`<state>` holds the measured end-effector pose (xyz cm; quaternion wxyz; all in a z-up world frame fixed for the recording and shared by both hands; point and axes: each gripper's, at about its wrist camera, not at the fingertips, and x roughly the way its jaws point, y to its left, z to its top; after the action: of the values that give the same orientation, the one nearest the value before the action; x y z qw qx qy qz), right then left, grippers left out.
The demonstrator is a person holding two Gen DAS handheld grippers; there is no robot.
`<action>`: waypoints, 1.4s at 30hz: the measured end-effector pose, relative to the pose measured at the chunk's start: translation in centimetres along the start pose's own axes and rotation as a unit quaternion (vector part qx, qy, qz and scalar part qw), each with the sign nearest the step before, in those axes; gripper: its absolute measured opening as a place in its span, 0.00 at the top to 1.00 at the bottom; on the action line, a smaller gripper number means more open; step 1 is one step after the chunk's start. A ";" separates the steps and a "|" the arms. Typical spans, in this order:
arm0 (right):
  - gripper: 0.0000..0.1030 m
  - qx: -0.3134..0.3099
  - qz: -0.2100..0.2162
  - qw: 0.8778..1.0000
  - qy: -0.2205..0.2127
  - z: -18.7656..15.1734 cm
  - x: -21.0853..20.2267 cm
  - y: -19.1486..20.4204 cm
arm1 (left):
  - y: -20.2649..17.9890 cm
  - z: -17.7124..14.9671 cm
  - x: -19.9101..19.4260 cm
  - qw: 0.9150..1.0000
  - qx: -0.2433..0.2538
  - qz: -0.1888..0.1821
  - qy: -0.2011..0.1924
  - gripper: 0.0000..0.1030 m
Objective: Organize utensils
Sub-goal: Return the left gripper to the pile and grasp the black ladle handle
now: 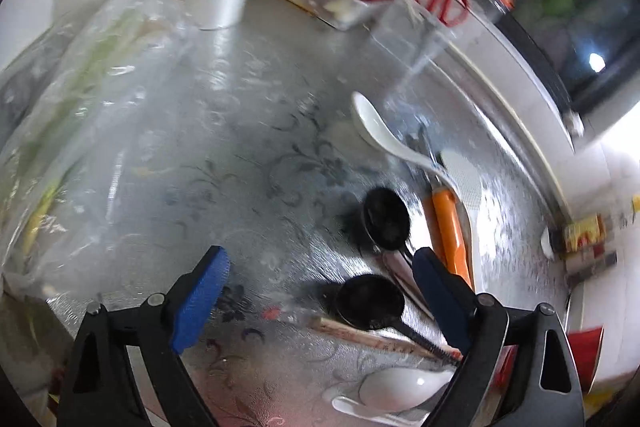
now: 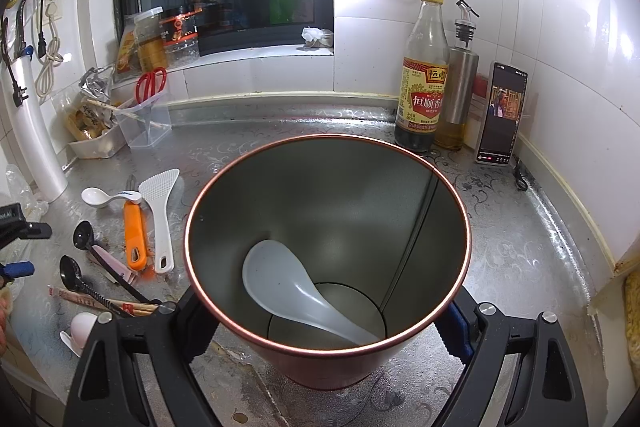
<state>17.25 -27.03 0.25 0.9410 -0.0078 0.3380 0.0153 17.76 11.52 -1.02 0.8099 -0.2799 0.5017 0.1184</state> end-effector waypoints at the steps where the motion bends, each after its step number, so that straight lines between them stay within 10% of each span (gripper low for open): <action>1: 0.12 0.000 0.000 1.000 0.000 0.0 0.0 0.0 | -0.3 -0.1 0.3 1.000 0.014 -0.002 0.008 0.10; 10: 0.12 0.000 0.000 1.000 0.000 0.0 0.0 -0.1 | -2.0 -1.3 1.7 0.995 0.084 0.021 0.049 0.13; 26: 0.12 0.000 -0.001 1.000 0.001 0.1 0.1 -0.4 | -3.6 -1.4 3.9 0.993 0.110 0.007 0.043 0.91; 42: 0.12 -0.001 -0.001 1.000 0.002 0.1 0.3 -0.5 | -3.2 -1.5 3.9 0.991 0.124 -0.019 0.047 0.94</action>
<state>17.56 -27.49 0.18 0.9405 -0.0088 0.3395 0.0143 19.99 7.68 -3.92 0.8160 -0.1921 0.5446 0.0269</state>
